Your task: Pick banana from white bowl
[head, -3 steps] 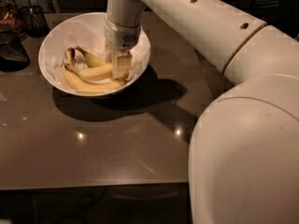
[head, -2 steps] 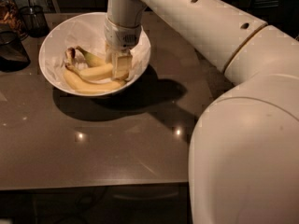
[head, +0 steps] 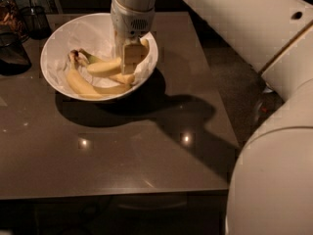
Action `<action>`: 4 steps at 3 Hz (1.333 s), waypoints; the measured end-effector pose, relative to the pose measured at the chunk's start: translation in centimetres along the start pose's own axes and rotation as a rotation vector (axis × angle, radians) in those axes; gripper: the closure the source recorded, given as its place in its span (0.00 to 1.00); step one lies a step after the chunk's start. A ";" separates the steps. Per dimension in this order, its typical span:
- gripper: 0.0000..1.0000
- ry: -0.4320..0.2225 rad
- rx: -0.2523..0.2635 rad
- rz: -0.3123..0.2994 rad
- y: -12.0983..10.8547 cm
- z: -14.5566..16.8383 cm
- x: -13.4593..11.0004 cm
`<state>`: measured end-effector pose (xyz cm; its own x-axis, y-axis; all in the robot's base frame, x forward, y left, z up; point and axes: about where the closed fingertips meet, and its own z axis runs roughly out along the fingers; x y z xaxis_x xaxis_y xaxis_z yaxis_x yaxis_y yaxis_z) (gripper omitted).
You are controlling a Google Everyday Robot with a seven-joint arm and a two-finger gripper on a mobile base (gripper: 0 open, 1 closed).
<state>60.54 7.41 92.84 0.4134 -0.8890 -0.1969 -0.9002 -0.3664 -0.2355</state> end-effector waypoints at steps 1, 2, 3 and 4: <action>1.00 -0.024 0.099 0.003 2.3 -5.5 -2.3; 1.00 -0.019 0.096 -0.005 2.1 -5.6 -2.5; 1.00 -0.014 0.085 0.020 3.3 -6.9 -3.1; 1.00 -0.028 0.101 0.057 5.3 -9.0 -4.2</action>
Offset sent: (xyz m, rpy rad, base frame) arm -0.0741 -0.0117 0.0812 0.1068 -0.1393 -0.0204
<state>52.78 6.75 100.99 0.3671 -0.8991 -0.2384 -0.9042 -0.2849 -0.3181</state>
